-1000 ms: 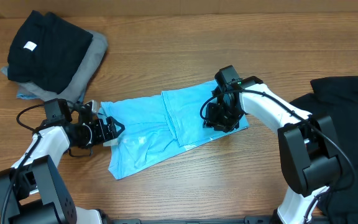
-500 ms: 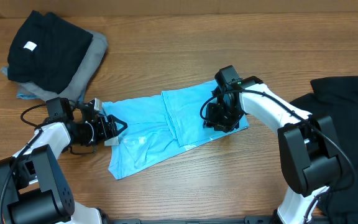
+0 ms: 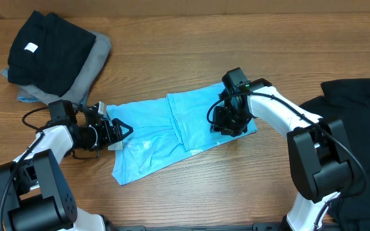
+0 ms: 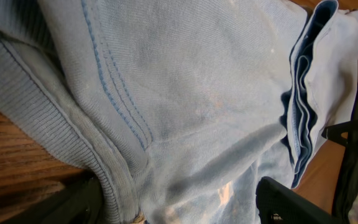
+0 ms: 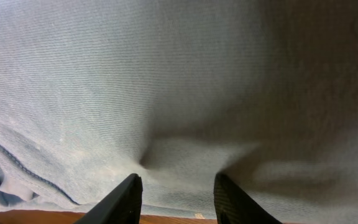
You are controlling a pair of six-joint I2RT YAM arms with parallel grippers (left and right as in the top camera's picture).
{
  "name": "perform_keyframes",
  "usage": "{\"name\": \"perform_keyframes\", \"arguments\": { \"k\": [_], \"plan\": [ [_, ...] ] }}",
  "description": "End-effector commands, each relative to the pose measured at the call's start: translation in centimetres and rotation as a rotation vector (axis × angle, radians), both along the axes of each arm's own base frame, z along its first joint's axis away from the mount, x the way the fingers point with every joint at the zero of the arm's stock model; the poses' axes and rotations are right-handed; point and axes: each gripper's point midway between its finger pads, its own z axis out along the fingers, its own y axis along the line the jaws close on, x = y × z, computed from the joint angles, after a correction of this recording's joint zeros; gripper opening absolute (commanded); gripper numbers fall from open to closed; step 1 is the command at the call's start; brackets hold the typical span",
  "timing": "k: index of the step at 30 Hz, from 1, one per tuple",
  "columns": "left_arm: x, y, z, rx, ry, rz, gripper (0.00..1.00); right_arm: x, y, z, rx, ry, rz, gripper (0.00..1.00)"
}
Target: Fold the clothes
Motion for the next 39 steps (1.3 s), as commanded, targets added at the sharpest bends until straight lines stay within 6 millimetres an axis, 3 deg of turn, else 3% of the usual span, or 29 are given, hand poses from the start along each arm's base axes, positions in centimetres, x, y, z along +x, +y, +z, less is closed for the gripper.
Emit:
{"name": "perform_keyframes", "arguments": {
  "k": [1, 9, 21, 23, 25, 27, 33, 39],
  "plan": [
    [-8.5, 1.8, -7.4, 0.216, 0.393, 0.017, 0.85, 0.3, -0.2, 0.3, -0.005, -0.015, 0.001, 0.39],
    [-8.7, 1.7, -7.3, 0.207, 0.414, 0.031, 0.79, 0.2, -0.2, 0.3, -0.005, -0.014, 0.001, 0.40],
    [-9.1, 1.0, -7.2, 0.199, 0.426, 0.009, 0.46, 0.2, -0.2, 0.3, -0.005, -0.014, 0.001, 0.40],
    [-9.1, 1.0, -7.2, 0.199, 0.424, 0.010, 0.46, 0.2, -0.2, 0.3, -0.005, -0.014, 0.001, 0.40],
    [-8.8, 0.9, -7.2, 0.193, 0.411, 0.011, 0.55, 0.2, -0.2, 0.3, -0.005, -0.014, 0.001, 0.40],
    [-8.4, 0.8, -7.2, 0.182, 0.393, 0.014, 0.57, 0.2, -0.2, 0.3, -0.005, -0.014, 0.001, 0.40],
    [-8.0, 0.4, -7.1, 0.169, 0.373, 0.007, 0.51, 0.2, -0.2, 0.3, -0.005, -0.014, 0.001, 0.40],
    [-7.6, -0.6, -7.3, 0.196, 0.350, -0.034, 0.54, 0.2, -0.2, 0.3, -0.005, -0.014, 0.001, 0.40]
  ]
}}
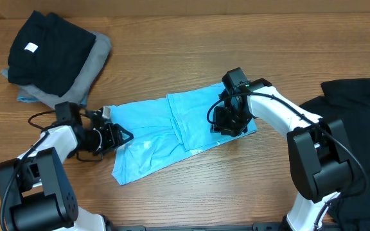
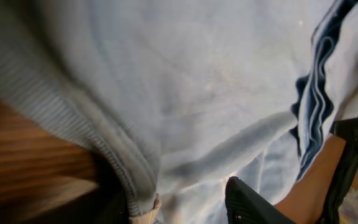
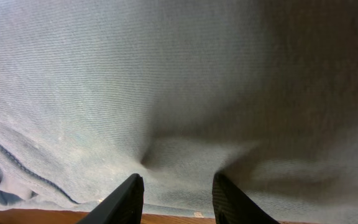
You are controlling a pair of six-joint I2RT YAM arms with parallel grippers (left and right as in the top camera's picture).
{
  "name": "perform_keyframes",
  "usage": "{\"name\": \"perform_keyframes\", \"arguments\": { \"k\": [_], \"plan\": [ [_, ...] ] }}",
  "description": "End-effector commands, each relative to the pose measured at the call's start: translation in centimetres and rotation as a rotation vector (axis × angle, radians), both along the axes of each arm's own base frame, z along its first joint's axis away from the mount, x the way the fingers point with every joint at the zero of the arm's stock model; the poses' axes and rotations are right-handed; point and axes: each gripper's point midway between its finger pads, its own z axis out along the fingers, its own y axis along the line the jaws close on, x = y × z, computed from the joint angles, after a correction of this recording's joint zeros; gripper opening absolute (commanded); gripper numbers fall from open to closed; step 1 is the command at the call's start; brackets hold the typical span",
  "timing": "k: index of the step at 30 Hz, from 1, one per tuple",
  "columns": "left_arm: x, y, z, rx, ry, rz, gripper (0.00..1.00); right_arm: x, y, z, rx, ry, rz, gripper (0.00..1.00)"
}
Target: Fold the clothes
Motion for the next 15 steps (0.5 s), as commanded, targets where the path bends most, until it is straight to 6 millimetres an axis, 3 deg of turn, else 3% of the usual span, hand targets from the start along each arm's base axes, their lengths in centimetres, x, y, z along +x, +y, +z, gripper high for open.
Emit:
{"name": "perform_keyframes", "arguments": {
  "k": [1, 6, 15],
  "plan": [
    [-6.36, 0.61, -6.46, 0.209, 0.268, -0.050, 0.54, 0.32, -0.18, 0.27, -0.004, -0.016, -0.002, 0.40],
    [-6.23, 0.32, -6.62, 0.230, 0.269, -0.055, 0.52, 0.29, -0.19, 0.27, -0.005, -0.015, -0.001, 0.40],
    [-6.28, 0.42, -6.66, 0.237, 0.272, -0.055, 0.28, 0.23, -0.21, 0.26, -0.006, -0.013, -0.001, 0.40]
  ]
}}
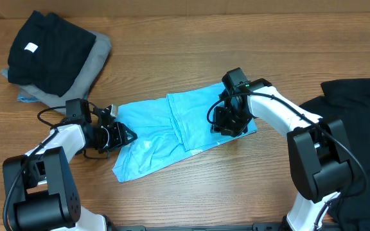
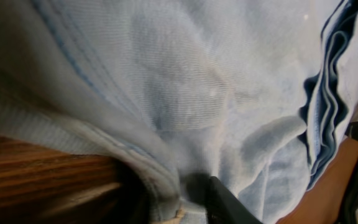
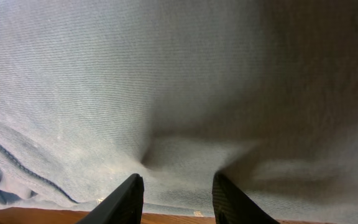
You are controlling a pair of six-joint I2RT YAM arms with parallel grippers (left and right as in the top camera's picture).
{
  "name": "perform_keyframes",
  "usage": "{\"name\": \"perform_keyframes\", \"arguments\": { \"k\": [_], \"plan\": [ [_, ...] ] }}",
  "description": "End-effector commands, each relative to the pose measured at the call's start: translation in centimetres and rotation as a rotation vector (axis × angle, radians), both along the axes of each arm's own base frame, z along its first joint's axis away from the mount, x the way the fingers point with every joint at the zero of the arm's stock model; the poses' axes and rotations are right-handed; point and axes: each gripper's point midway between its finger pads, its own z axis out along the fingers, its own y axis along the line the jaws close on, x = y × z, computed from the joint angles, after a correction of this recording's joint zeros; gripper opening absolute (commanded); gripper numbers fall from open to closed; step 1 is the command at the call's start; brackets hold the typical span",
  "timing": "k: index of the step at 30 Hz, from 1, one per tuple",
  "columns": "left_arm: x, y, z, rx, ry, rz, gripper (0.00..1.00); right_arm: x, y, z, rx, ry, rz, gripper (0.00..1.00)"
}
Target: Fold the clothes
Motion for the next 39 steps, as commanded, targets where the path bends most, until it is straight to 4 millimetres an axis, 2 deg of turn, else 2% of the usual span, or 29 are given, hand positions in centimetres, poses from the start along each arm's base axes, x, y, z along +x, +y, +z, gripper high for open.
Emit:
{"name": "perform_keyframes", "arguments": {
  "k": [1, 3, 4, 9, 14, 16, 24, 27, 30, 34, 36, 39],
  "plan": [
    [-6.6, 1.7, -6.1, 0.199, 0.265, -0.023, 0.25, 0.3, -0.2, 0.3, -0.005, -0.015, -0.002, 0.40],
    [-6.6, 1.7, -6.1, 0.199, 0.266, -0.024, 0.13, 0.3, -0.2, 0.3, -0.005, -0.015, -0.001, 0.40],
    [-6.7, 1.7, -6.0, 0.198, 0.271, -0.024, 0.04, 0.3, -0.2, 0.3, -0.005, -0.014, -0.001, 0.40],
    [-6.8, 2.4, -5.8, 0.198, 0.297, -0.001, 0.04, 0.2, -0.9, 0.0, -0.043, -0.016, -0.004, 0.39],
    [-6.6, 4.5, -4.8, 0.213, 0.345, 0.059, 0.04, 0.2, -2.0, 0.1, -0.105, -0.026, -0.005, 0.39],
    [-6.2, 5.8, -3.8, 0.209, 0.344, 0.079, 0.04, 0.3, -2.4, 0.7, -0.123, -0.045, -0.007, 0.38],
    [-5.3, 8.9, -0.7, 0.224, 0.328, 0.119, 0.04, 1.2, -3.4, 2.8, -0.150, -0.123, -0.025, 0.39],
    [-4.5, 9.9, 1.4, 0.237, 0.292, 0.132, 0.04, 1.4, -4.0, 2.9, -0.151, -0.123, -0.044, 0.39],
    [-3.1, 10.9, 4.3, 0.267, 0.243, 0.145, 0.04, 1.7, -5.1, 2.9, -0.156, -0.113, -0.076, 0.39],
    [0.0, 11.7, 10.3, 0.299, 0.117, 0.156, 0.04, 2.3, -6.9, 2.9, -0.160, -0.104, -0.127, 0.39],
    [1.8, 11.1, 13.6, 0.288, 0.036, 0.144, 0.04, 2.5, -7.8, 2.9, -0.163, -0.099, -0.153, 0.39],
    [3.7, 9.0, 17.1, 0.272, -0.040, 0.114, 0.04, 2.8, -9.0, 2.9, -0.165, -0.093, -0.188, 0.39]
  ]
}}
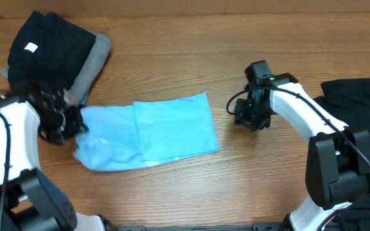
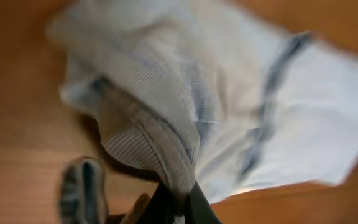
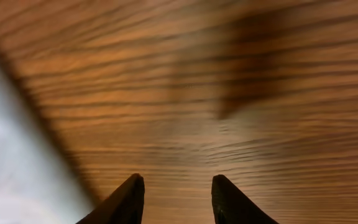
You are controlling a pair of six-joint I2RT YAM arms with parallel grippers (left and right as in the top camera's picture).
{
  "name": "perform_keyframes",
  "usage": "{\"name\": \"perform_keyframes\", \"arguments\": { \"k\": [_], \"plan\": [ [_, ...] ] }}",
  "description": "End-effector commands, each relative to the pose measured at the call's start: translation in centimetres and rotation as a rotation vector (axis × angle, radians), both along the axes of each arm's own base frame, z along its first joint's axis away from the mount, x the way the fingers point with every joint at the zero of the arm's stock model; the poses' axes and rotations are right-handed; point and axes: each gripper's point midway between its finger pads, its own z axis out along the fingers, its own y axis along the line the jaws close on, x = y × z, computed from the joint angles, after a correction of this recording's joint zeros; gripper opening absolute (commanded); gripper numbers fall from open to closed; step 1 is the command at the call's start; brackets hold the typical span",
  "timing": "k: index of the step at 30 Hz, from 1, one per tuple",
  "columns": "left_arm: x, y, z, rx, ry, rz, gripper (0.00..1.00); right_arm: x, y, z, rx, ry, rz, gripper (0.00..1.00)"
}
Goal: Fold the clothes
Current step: 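Fold the left end rightward over the stack with the left gripper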
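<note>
The light blue garment lies across the table's middle, its right half folded flat and its left end bunched. My left gripper is at that left end. In the left wrist view it is shut on the ribbed hem, with the cloth trailing away from it. My right gripper stands right of the garment, apart from it. In the right wrist view it is open over bare wood, and only the garment's edge shows at the left.
A stack of black and grey clothes sits at the back left, close behind my left arm. A black garment lies at the right edge. Bare wood separates it from the blue garment.
The blue garment now lies further left and my left gripper, shut on its hem, has moved left with it. My right gripper no longer presses on the cloth and is over bare wood.
My left gripper was open around the garment's left hem while my right pressed on its folded right end. The left jaws then stood narrower and nearly shut on the hem. Now the left holds the hem, the garment lies further left and the right is off it.
</note>
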Motion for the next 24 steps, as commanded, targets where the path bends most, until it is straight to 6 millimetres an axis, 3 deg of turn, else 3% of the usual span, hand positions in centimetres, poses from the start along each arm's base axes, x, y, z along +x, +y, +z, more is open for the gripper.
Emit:
{"name": "perform_keyframes", "arguments": {
  "k": [1, 5, 10, 17, 21, 22, 24],
  "plan": [
    [2.8, -3.0, 5.0, 0.001, -0.133, -0.070, 0.04, 0.7, -1.5, 0.9, -0.004, -0.029, -0.038, 0.39],
    [4.5, -8.2, 5.8, 0.004, -0.177, -0.160, 0.04, 0.9, -2.3, 0.9, -0.004, -0.030, -0.057, 0.39],
    [5.7, -14.3, 4.2, 0.111, -0.174, -0.256, 0.04, 0.9, -2.4, 0.9, -0.001, -0.032, -0.049, 0.39],
    [4.1, -22.0, -1.3, 0.162, -0.049, -0.429, 0.04, 0.9, -2.3, 0.9, 0.006, -0.031, -0.048, 0.39],
    [2.5, -25.3, -4.4, 0.160, 0.035, -0.501, 0.04, 0.9, -2.3, 0.9, 0.006, -0.031, -0.048, 0.39],
    [2.2, -26.1, -4.9, 0.152, 0.042, -0.517, 0.08, 0.9, -2.3, 0.9, 0.006, -0.030, -0.048, 0.39],
    [2.1, -27.6, -5.6, 0.142, 0.032, -0.542, 0.29, 0.9, -2.3, 0.9, 0.006, -0.031, -0.048, 0.39]
  ]
}}
